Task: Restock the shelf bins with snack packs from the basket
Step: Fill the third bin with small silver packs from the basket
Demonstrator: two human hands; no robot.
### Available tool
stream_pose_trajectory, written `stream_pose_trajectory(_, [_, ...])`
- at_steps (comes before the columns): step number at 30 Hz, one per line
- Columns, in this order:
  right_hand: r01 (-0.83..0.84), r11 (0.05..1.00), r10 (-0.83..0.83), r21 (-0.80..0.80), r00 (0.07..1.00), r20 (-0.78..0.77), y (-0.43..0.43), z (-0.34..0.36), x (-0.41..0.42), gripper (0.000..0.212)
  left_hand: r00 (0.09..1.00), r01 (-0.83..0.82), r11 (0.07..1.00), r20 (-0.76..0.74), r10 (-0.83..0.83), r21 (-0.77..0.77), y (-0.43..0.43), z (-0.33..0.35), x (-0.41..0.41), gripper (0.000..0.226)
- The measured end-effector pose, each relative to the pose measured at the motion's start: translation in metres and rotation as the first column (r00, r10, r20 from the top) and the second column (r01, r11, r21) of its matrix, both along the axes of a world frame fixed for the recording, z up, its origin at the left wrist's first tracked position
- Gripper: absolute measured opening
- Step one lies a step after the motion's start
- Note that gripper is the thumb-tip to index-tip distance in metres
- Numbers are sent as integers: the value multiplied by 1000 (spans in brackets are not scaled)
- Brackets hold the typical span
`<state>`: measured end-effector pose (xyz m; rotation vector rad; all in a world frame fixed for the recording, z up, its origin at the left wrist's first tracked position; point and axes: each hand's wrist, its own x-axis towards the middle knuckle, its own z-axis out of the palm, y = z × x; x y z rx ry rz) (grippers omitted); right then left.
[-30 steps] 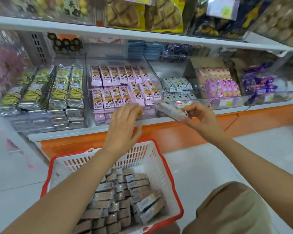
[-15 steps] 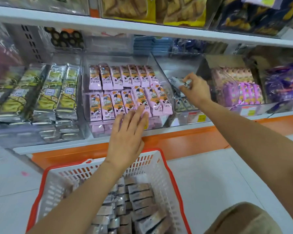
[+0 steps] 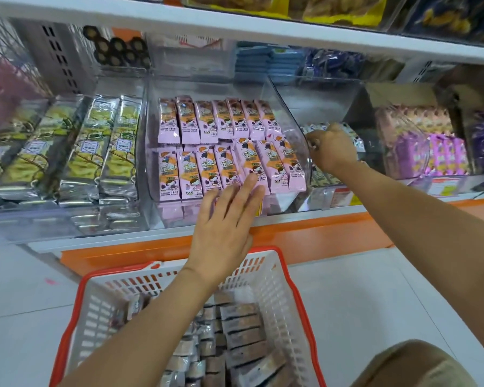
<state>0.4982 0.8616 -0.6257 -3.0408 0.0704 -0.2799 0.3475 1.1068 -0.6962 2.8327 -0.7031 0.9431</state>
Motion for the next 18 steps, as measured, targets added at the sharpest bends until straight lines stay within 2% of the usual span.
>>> stream_pose_trajectory(3, [-72,986,53,150,990,127,-2,7,-15,42,1000,-3,1000,-25,3,24,1,4,-2,82])
stream_pose_trajectory(8, [-229,918,102,323,925,366,12,21,-71,18,999,9,1000,-39,-8,22,5,2,-11,85])
stream_pose_trajectory(10, [-275,880,104,386,907,409,20,19,-101,10,999,11,1000,-42,-10,23,12,-7,-20,80])
stream_pose_trajectory(13, [-341,795,126,502,902,413,38,5,-146,7,997,8,1000,-77,-6,29,28,-29,-38,76])
stream_pose_trajectory(15, [-373,766,175,523,905,388,53,-17,-170,9,993,25,999,-116,-21,35,39,-45,-50,75])
stream_pose_trajectory(18, [-369,766,288,527,929,232,74,-68,-195,10,973,35,998,-228,-21,57,55,-66,-64,74])
